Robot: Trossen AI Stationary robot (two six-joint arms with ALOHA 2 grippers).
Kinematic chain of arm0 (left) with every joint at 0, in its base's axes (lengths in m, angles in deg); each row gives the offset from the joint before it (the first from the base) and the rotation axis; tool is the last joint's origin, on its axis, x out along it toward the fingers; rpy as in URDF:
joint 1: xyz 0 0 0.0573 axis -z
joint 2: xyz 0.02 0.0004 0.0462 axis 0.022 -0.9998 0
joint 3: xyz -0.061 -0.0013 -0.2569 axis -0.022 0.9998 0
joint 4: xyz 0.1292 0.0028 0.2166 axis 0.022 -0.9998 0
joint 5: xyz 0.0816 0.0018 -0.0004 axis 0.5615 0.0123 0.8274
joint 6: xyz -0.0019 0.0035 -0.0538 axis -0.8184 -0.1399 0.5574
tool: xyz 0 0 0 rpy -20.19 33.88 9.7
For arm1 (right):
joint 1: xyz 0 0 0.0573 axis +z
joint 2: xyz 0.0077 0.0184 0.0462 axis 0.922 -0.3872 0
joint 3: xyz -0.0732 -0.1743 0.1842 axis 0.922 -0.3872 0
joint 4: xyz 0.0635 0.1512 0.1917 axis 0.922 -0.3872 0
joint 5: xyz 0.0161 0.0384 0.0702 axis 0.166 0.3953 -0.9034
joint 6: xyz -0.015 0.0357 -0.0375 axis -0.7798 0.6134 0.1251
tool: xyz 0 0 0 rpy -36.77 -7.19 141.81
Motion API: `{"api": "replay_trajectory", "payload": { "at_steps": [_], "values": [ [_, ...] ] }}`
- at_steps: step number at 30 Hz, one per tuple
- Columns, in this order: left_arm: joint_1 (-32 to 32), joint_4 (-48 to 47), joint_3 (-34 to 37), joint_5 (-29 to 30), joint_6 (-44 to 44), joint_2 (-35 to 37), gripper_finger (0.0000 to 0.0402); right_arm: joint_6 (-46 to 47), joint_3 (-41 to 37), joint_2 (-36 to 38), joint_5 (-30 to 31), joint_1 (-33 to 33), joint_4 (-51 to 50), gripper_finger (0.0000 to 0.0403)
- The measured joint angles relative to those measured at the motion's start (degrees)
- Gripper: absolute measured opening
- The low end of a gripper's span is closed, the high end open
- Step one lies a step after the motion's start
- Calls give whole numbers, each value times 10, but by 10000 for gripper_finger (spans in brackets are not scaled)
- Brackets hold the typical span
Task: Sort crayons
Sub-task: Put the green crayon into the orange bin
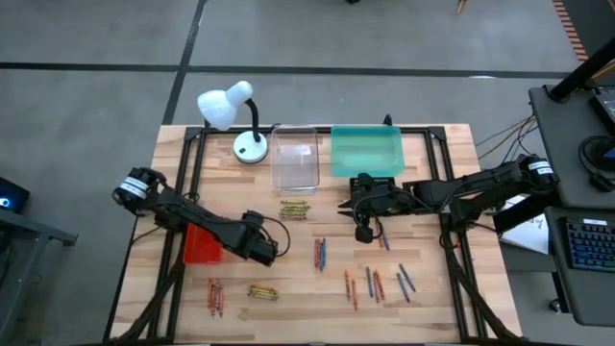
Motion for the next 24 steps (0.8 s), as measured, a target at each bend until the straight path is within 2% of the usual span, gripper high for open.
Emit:
{"api": "replay_trajectory", "payload": {
  "at_steps": [5, 9, 24],
  "values": [
    [-1, 3, 0, 3, 0, -1, 104, 0, 0, 0, 0, 0, 1, 63],
    [-1, 9, 0, 4, 0, -1, 129, 0, 0, 0, 0, 0, 1, 63],
    [-1, 28, 1, 14, 0, -1, 120, 0, 0, 0, 0, 0, 1, 63]
  ]
}}
